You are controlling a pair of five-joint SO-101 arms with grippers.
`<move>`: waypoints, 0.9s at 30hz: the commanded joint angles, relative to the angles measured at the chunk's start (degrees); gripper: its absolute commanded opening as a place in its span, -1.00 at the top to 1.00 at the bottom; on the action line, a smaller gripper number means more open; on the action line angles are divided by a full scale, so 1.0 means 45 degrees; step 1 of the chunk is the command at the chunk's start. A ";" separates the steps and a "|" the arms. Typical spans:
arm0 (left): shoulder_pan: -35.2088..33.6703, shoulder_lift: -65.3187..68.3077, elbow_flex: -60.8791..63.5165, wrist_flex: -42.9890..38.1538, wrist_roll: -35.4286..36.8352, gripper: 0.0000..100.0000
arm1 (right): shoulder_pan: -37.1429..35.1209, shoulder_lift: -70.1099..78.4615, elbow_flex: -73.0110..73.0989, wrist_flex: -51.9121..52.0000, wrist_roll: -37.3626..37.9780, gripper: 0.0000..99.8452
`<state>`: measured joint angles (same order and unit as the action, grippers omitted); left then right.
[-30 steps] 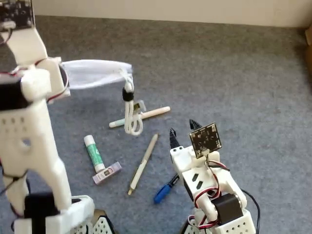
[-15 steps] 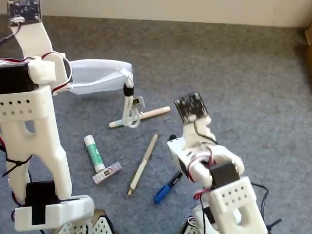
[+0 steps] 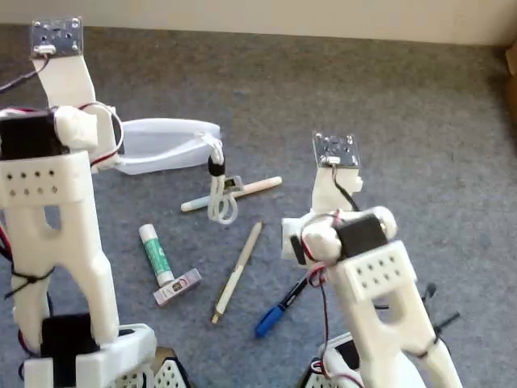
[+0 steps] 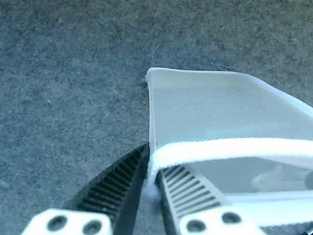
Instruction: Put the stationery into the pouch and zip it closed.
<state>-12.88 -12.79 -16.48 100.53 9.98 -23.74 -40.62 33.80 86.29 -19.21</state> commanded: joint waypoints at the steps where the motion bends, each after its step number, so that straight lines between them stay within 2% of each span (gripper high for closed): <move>1: -0.0205 -0.1885 0.0518 0.0098 -0.0098 0.98 | 0.0166 0.1241 -0.0713 0.0186 -0.0742 0.61; 7: -0.0205 -0.1963 0.0850 0.0078 -0.0098 0.98 | 0.0283 0.1885 -0.0713 0.0166 -0.0840 0.62; 18: -0.0205 -0.1534 0.1104 0.0078 -0.0098 0.98 | 0.2217 0.2042 -0.0674 0.0147 -0.0860 0.62; 22: -0.0205 -0.1534 0.1573 0.0078 -0.0098 0.98 | 0.2432 0.2042 -0.0596 0.0029 -0.0879 0.62; 27: -0.0205 -0.1534 0.1631 0.0078 -0.0098 0.98 | 0.2393 0.2042 0.1221 -0.2354 -0.2032 0.62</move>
<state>-13.41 -19.38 -9.01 100.53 9.98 -13.63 -31.82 36.79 82.07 -25.89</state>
